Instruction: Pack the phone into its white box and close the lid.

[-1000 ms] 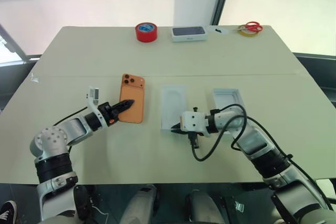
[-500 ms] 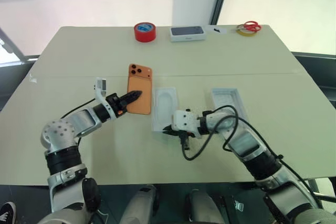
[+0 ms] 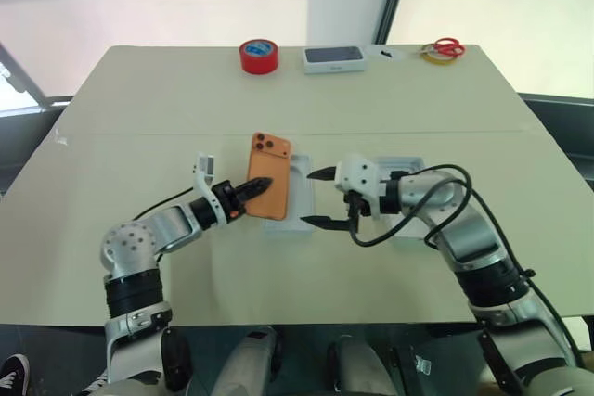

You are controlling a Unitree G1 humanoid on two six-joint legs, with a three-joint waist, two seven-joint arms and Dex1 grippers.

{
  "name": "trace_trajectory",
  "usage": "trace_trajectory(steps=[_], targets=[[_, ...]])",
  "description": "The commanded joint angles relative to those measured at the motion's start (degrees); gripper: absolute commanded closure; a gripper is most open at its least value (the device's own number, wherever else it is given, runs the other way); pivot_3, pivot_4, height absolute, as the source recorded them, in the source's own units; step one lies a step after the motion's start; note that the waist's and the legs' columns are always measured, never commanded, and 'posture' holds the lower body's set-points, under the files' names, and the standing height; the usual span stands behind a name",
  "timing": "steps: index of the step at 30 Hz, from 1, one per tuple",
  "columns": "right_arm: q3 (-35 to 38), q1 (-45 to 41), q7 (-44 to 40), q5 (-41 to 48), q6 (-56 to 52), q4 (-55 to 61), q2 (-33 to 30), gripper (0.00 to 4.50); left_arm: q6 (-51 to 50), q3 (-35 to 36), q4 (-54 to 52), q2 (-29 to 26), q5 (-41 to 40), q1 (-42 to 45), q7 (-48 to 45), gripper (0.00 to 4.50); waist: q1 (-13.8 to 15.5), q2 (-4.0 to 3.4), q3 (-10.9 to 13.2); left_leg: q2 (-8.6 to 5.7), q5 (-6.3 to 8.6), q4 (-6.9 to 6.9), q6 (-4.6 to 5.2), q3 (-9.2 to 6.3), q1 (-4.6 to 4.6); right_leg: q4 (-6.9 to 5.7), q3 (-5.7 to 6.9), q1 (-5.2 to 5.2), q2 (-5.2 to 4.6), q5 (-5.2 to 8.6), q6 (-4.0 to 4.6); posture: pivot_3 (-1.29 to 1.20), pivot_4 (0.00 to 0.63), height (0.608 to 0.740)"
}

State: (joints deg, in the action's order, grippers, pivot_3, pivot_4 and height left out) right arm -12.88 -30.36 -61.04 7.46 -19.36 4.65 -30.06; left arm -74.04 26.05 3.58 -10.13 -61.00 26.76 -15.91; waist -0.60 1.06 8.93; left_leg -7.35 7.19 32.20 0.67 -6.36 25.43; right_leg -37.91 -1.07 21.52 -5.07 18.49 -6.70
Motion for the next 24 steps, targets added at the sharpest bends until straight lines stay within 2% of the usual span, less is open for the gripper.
trace_trajectory(steps=[1, 8, 18, 20, 21, 24], targets=[[2.75, -0.89, -0.36, -0.38, 6.81, -5.8, -2.41, 0.07, 1.39, -0.61, -1.16, 1.52, -1.59, 0.29, 0.0, 4.5, 0.0, 0.01, 0.01, 0.0, 0.0, 0.0, 0.0, 0.0, 0.0, 0.01, 0.0, -0.01, 0.0, 0.0, 0.0, 0.0, 0.15, 0.74], [2.33, -1.42, 0.39, -0.81, 10.24, -9.46, -3.01, 0.07, 3.61, -2.61, -1.59, 4.58, -0.38, -0.79, 1.83, 4.5, -0.11, 0.04, 0.03, 0.01, -0.01, 0.01, 0.01, 0.02, 0.06, 0.02, -0.01, -0.1, 0.0, 0.0, 0.0, 0.0, 0.15, 0.74], [2.3, -1.6, 1.22, -2.18, 12.98, -12.1, -2.93, 0.07, 4.29, -1.62, -2.79, 4.88, -1.76, -1.44, 4.76, 4.5, -0.01, 0.05, 0.04, 0.0, 0.0, 0.04, 0.02, 0.01, 0.07, 0.05, 0.01, -0.06, -0.01, 0.0, 0.0, 0.0, 0.15, 0.74], [2.43, -2.24, 1.38, -2.28, 13.3, -13.02, -2.81, 0.0, 4.49, -1.4, -2.28, 5.71, -1.99, -1.6, 5.76, 3.51, -0.01, 0.05, 0.04, 0.0, 0.0, 0.05, 0.02, 0.01, 0.06, 0.05, 0.02, -0.07, -0.01, 0.0, 0.0, 0.0, 0.15, 0.74], [2.46, -2.42, 1.37, -2.25, 13.33, -13.23, -2.81, 0.0, 5.03, -2.07, -2.7, 5.72, -0.99, -1.89, 6.06, 3.27, -0.01, 0.05, 0.04, 0.0, 0.0, 0.05, 0.02, 0.01, 0.06, 0.05, 0.02, -0.06, -0.01, 0.0, 0.0, 0.0, 0.15, 0.74], [2.56, -2.96, 1.41, -2.43, 13.49, -14.01, -2.99, 0.0, 3.73, -2.55, -3.39, 5.86, -1.85, -2.33, 6.96, 1.75, -0.01, 0.05, 0.04, 0.0, 0.0, 0.05, 0.02, 0.01, 0.06, 0.05, 0.03, -0.08, -0.01, 0.0, 0.0, 0.0, 0.15, 0.74]])
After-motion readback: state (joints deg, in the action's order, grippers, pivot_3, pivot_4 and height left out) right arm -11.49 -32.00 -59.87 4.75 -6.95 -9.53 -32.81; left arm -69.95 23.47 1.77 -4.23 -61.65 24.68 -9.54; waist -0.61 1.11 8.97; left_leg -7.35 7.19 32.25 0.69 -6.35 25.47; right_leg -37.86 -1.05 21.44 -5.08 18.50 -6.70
